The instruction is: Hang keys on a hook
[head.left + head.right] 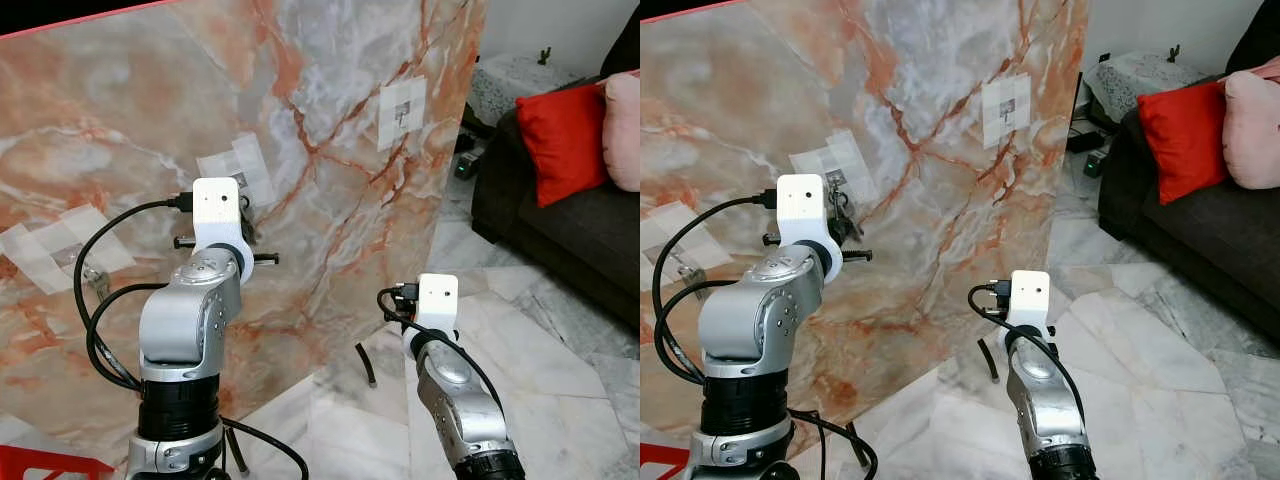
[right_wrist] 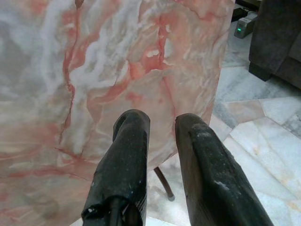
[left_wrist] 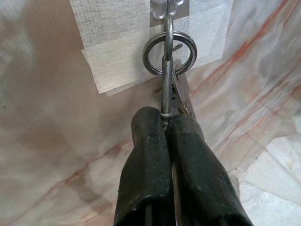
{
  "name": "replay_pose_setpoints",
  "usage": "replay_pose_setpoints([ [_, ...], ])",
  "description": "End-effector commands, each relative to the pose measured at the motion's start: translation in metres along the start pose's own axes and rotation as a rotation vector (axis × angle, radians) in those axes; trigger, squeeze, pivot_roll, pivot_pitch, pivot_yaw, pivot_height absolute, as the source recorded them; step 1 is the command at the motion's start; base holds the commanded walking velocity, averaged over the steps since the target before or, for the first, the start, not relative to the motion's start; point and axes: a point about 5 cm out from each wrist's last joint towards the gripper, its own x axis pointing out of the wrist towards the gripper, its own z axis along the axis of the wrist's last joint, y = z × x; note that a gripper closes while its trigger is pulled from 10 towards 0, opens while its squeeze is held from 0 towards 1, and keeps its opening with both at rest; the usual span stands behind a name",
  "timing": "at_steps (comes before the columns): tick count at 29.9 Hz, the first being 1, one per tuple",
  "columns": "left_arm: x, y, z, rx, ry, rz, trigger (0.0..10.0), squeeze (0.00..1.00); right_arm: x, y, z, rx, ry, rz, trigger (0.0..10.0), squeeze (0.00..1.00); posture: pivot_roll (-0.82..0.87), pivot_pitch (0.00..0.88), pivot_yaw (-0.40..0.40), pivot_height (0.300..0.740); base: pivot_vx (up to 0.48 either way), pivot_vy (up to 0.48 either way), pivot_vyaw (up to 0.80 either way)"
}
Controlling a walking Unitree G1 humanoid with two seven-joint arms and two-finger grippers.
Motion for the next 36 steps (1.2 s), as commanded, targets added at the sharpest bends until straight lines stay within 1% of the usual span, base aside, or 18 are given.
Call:
replay_pose_setpoints([
  [1, -0.0039, 0.0014, 0.0034, 0.017, -0.014, 0.011, 10.0, 0.00, -0.0008, 0.0033, -0.0014, 0.003, -0.002, 0.009, 10.0, 0.00, 0.10, 0.040, 0.046, 0.740, 0.000, 0.000, 0.00],
  [6, -0.0041, 0.0024, 0.0018, 0.025, -0.006, 0.018, 10.0, 0.00, -0.0008, 0.0033, -0.0015, 0.003, -0.001, 0.009, 10.0, 0.00, 0.10, 0.039, 0.045, 0.740, 0.000, 0.000, 0.00],
  [12, -0.0034, 0.0022, 0.0051, 0.019, -0.012, 0.019, 10.0, 0.00, -0.0009, 0.0037, -0.0017, 0.003, -0.001, 0.010, 10.0, 0.00, 0.10, 0.039, 0.047, 0.740, 0.000, 0.000, 0.00],
  [20, -0.0042, -0.0003, 0.0060, 0.020, -0.010, 0.000, 10.0, 0.00, -0.0010, 0.0045, -0.0021, 0.007, 0.000, 0.009, 10.0, 0.00, 0.10, 0.040, 0.048, 0.740, 0.000, 0.000, 0.00],
  [24, -0.0047, -0.0034, 0.0067, 0.025, -0.005, -0.026, 10.0, 0.00, -0.0009, 0.0048, -0.0023, 0.008, 0.001, 0.009, 10.0, 0.00, 0.10, 0.038, 0.050, 0.740, 0.000, 0.000, 0.00],
  [36, -0.0053, -0.0046, 0.0116, 0.010, -0.021, -0.031, 10.0, 0.00, -0.0007, 0.0050, -0.0023, 0.010, 0.000, 0.009, 10.0, 0.00, 0.10, 0.038, 0.051, 0.740, 0.000, 0.000, 0.00],
])
